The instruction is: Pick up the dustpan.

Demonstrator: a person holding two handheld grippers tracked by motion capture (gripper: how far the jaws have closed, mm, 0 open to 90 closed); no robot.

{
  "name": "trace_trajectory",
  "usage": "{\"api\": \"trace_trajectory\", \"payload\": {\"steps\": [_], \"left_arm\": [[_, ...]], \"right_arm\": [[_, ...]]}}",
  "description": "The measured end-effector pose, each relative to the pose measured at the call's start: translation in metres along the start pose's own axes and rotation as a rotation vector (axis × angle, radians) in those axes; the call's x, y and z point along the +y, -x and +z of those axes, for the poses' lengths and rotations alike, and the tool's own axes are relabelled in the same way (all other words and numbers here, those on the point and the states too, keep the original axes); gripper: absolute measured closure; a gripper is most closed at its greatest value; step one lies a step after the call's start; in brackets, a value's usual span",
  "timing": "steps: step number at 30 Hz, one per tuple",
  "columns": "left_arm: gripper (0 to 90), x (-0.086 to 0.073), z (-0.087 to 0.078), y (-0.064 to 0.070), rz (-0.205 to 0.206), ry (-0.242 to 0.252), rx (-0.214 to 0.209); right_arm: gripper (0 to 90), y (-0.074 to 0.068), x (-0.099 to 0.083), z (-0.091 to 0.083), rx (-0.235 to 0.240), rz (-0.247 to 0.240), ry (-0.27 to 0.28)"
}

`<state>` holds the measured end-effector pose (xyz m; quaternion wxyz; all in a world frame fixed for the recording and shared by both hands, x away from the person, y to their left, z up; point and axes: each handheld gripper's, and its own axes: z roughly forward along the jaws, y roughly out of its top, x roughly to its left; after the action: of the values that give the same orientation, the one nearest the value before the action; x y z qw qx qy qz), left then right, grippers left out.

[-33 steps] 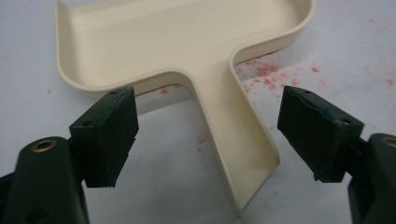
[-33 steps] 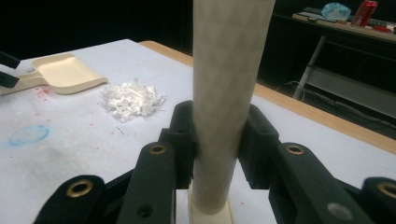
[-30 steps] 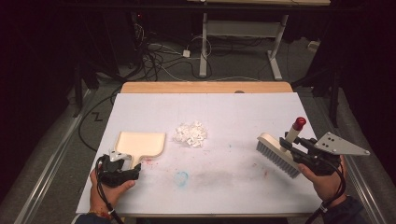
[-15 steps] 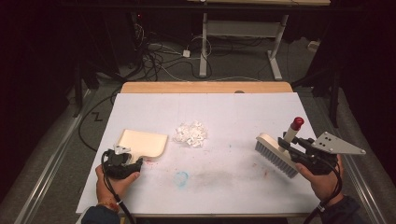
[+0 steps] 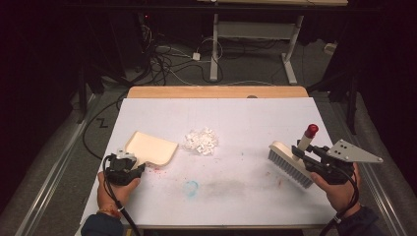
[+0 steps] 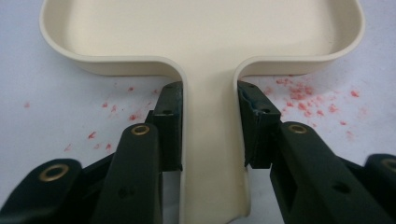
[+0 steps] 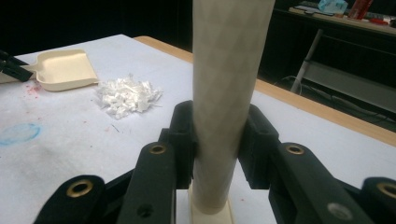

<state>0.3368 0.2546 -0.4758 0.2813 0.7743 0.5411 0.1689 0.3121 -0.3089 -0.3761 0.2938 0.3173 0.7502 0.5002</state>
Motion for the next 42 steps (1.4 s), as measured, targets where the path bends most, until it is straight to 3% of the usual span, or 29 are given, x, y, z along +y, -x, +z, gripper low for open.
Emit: {"api": "trace_trajectory", "payload": {"steps": [3, 11, 14, 17, 18, 21, 24, 28, 29, 32, 33, 35, 42], "left_arm": [[63.4, 0.001, -0.003, 0.000, 0.018, -0.015, 0.008], [63.5, 0.004, -0.019, -0.003, 0.086, -0.052, -0.050], [63.6, 0.009, -0.030, 0.002, 0.152, -0.065, -0.092], [63.6, 0.012, -0.034, 0.005, 0.182, -0.083, -0.103], [63.5, 0.016, -0.037, 0.006, 0.208, -0.097, -0.135], [63.6, 0.019, -0.038, 0.007, 0.239, -0.119, -0.142], [63.6, 0.025, -0.038, 0.007, 0.271, -0.136, -0.165], [63.6, 0.033, -0.036, 0.005, 0.289, -0.161, -0.187], [63.6, 0.035, -0.035, 0.005, 0.296, -0.165, -0.189], [63.6, 0.041, -0.035, 0.006, 0.318, -0.183, -0.197], [63.6, 0.043, -0.034, 0.006, 0.330, -0.188, -0.193], [63.5, 0.047, -0.034, 0.008, 0.350, -0.198, -0.192], [63.5, 0.056, -0.030, 0.011, 0.383, -0.235, -0.218]], "right_arm": [[70.3, 0.000, -0.001, 0.001, 0.007, -0.002, -0.009], [70.4, 0.000, -0.002, 0.003, 0.007, 0.001, -0.018], [70.4, -0.001, -0.001, 0.003, 0.006, 0.001, -0.019], [70.4, -0.001, -0.001, 0.004, 0.008, 0.000, -0.019], [70.4, 0.000, -0.001, 0.005, 0.007, 0.000, -0.019], [70.5, 0.001, 0.000, 0.008, 0.001, 0.000, -0.017], [70.5, 0.004, 0.005, 0.018, -0.009, 0.034, 0.006], [70.5, 0.006, 0.016, 0.048, -0.033, -0.010, 0.017], [70.5, 0.006, 0.016, 0.048, -0.033, -0.010, 0.017], [70.6, 0.009, 0.023, 0.071, -0.032, -0.006, 0.016], [70.6, 0.012, 0.028, 0.087, -0.037, 0.004, 0.013], [70.6, 0.014, 0.034, 0.102, -0.043, 0.008, 0.006], [70.6, 0.022, 0.052, 0.136, -0.053, 0.037, -0.020]]}}
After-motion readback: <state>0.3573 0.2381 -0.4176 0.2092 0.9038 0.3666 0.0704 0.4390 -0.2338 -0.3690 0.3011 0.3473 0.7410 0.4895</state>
